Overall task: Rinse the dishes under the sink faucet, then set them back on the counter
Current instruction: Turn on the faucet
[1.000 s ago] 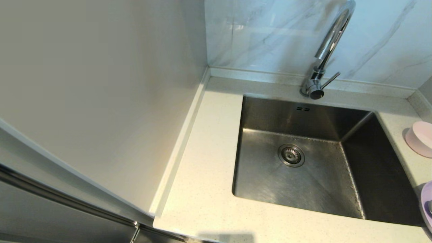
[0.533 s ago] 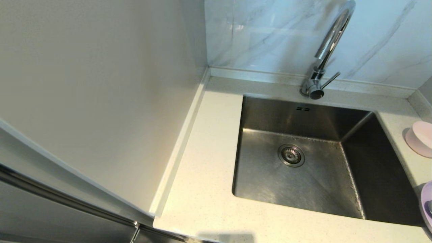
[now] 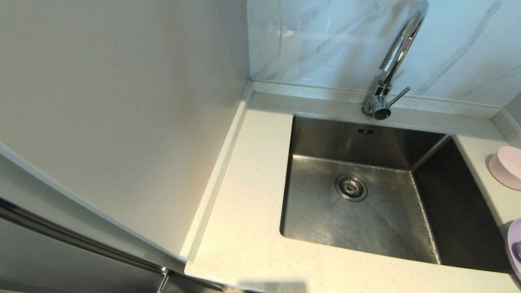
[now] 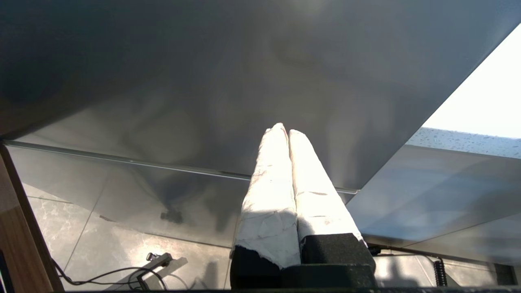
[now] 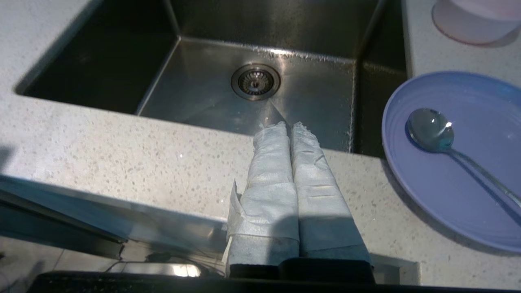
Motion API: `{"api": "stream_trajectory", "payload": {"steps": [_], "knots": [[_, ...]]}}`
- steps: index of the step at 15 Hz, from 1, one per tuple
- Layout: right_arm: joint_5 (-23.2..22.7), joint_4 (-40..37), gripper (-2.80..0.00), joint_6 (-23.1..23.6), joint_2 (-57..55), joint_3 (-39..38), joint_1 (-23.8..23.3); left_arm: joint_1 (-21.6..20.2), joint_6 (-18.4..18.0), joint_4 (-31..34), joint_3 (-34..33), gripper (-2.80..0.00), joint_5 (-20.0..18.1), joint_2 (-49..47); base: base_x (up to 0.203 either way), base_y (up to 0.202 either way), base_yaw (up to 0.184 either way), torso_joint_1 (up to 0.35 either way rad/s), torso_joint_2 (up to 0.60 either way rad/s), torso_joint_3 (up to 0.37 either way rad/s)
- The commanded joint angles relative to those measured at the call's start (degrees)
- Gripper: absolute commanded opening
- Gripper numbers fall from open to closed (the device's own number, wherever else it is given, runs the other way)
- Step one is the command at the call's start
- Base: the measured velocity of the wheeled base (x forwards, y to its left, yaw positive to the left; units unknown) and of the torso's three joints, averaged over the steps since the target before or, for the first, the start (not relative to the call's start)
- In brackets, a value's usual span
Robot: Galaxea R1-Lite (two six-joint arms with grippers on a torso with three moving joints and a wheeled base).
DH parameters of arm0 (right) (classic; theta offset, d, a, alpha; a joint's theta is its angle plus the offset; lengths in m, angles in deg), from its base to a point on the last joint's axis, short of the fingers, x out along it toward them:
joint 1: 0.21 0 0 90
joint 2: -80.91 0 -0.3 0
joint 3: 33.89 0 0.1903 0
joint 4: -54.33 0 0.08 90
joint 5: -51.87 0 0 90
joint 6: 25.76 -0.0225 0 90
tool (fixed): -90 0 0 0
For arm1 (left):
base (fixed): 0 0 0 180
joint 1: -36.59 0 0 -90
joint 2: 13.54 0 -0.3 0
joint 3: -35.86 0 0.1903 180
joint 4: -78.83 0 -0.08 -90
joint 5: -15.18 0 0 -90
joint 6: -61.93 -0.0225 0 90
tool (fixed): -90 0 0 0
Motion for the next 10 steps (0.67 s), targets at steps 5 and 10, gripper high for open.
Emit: {"api": "stream_trajectory", "payload": {"steps": [5,10], "knots": [[0.09,0.31,-2.80,-0.06,-14.68,11.13,-0.02,-0.02,0.00,0.01,0.00,-2.80,-0.02,0.00,0.000,0.000,0.000,0.000,0.00,0.000],[0.61,0.25,-2.80,0.16,-34.92,28.56,-0.56,-0.02,0.00,0.01,0.00,-2.80,-0.04,0.00,0.000,0.000,0.000,0.000,0.00,0.000]]}}
